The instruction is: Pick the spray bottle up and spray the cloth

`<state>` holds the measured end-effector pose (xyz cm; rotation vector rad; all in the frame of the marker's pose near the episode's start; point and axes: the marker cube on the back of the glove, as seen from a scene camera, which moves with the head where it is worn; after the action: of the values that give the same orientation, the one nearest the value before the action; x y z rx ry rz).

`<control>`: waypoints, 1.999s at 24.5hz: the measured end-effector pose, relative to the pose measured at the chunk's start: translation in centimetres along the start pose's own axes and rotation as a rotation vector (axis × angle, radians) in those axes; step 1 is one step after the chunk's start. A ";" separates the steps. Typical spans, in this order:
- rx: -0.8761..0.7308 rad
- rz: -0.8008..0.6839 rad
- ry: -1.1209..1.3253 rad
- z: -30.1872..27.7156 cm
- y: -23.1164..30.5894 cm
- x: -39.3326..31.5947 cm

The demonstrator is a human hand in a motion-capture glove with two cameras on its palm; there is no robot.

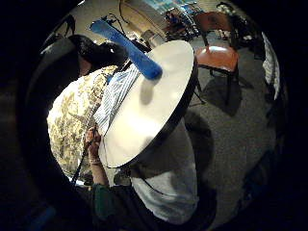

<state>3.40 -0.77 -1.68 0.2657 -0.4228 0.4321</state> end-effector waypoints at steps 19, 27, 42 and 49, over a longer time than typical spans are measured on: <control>-0.099 0.082 0.049 4.7 -9.1 3.0; -0.110 0.132 0.044 6.6 -12.7 4.1; -0.136 0.147 0.068 9.4 -16.8 5.8; -0.143 0.149 0.074 10.0 -18.1 5.9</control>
<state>13.17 -17.95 6.94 0.0793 -0.4005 0.5528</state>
